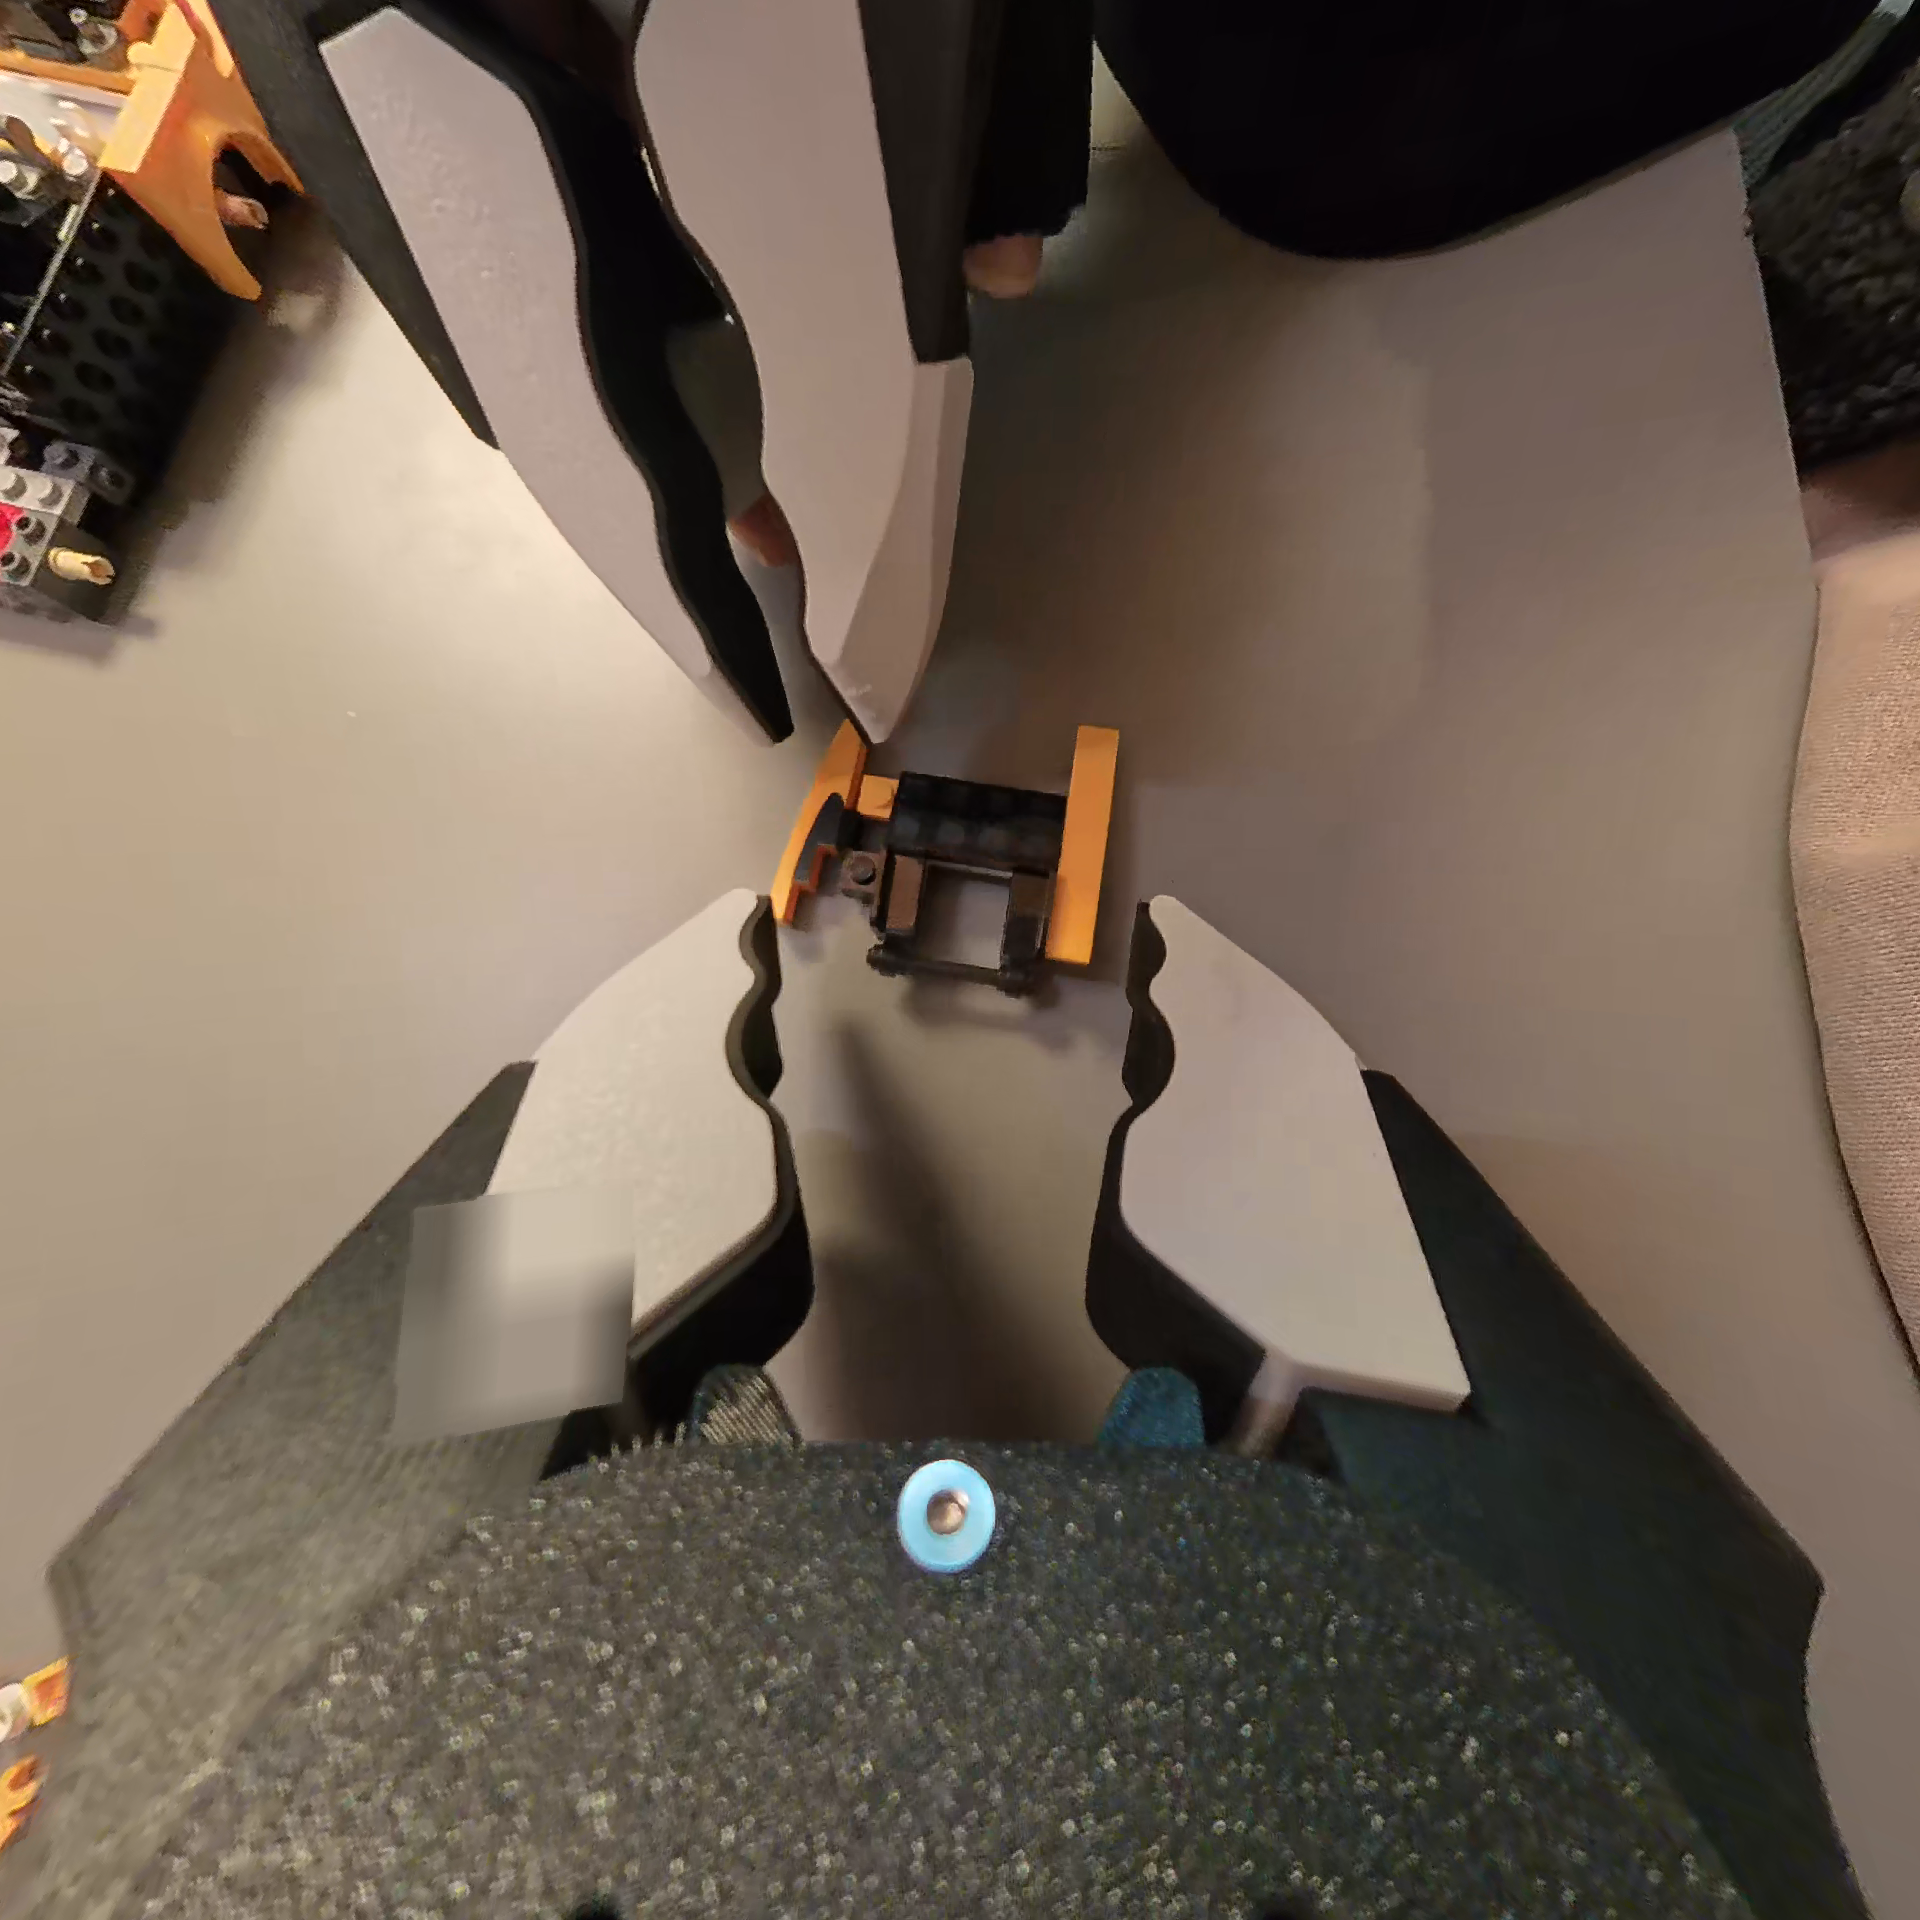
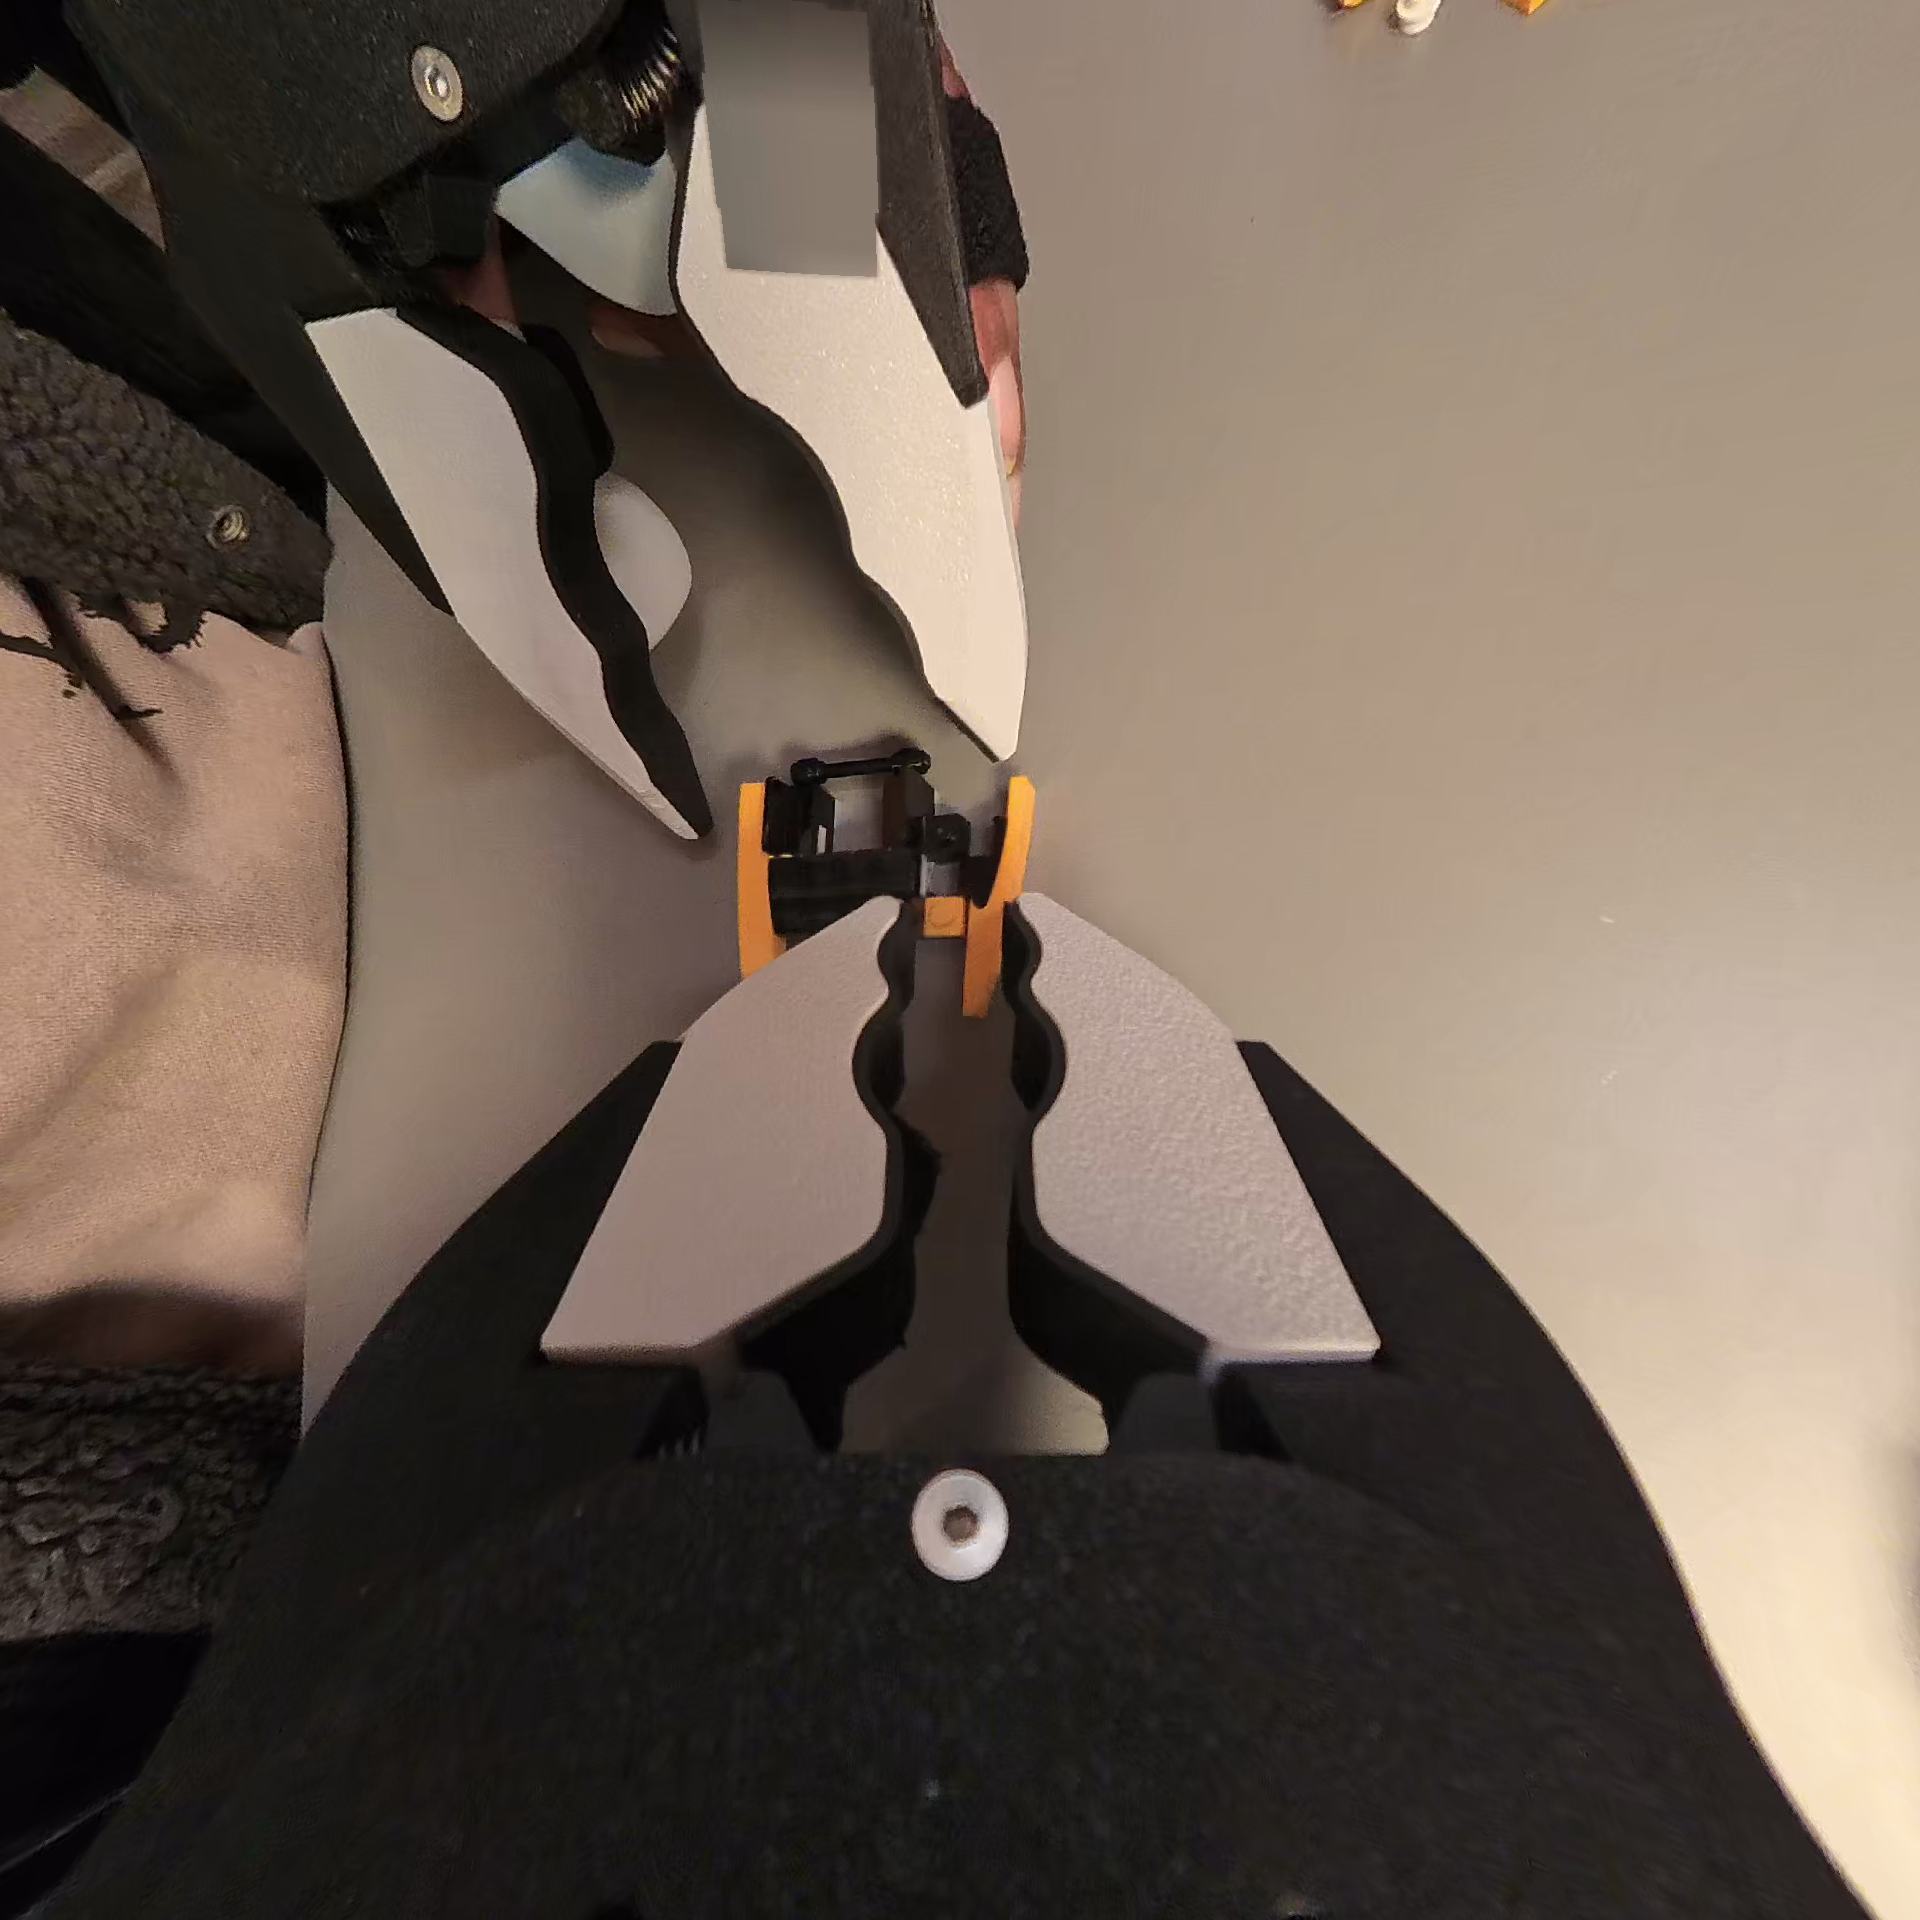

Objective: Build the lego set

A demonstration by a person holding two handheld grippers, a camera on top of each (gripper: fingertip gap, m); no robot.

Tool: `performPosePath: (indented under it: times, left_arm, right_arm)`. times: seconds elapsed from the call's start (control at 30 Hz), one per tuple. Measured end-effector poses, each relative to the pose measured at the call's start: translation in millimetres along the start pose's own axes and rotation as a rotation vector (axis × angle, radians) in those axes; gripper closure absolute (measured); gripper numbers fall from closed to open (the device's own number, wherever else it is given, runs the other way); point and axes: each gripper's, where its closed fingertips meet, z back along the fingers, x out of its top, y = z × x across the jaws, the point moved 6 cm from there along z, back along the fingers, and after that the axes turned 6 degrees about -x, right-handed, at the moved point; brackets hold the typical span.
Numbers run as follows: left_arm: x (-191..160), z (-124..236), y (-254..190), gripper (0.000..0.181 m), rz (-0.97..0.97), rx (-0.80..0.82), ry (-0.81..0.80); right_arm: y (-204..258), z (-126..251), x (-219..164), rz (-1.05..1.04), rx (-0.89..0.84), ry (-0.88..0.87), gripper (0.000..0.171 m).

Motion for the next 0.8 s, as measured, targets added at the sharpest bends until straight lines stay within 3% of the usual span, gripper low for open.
performPosePath:
  times: [0.2, 0.37, 0.6, 0.8]
  left_arm:
    - [-4.4, -1.2, 1.6, 0.116, 0.032, -0.020, 0.003]
    - [-7.1, -1.9, 1.8, 0.127, 0.048, -0.028, 0.017]
    - [-8.8, -3.4, 1.5, 0.133, 0.059, -0.041, 0.014]
    - [-6.0, 5.9, 3.4, 0.131, 0.137, -0.108, -0.056]
  right_arm:
    - [-8.0, -6.2, 3.6, -0.025, 0.058, 0.055, 0.155]
    - [-5.6, -13.5, 0.4, 0.019, 0.069, 0.153, 0.156]
    - [0.7, -14.1, -3.1, 0.177, -0.039, 0.228, 0.163]
    - [4.7, -9.4, -3.4, 0.261, -0.173, 0.185, 0.166]
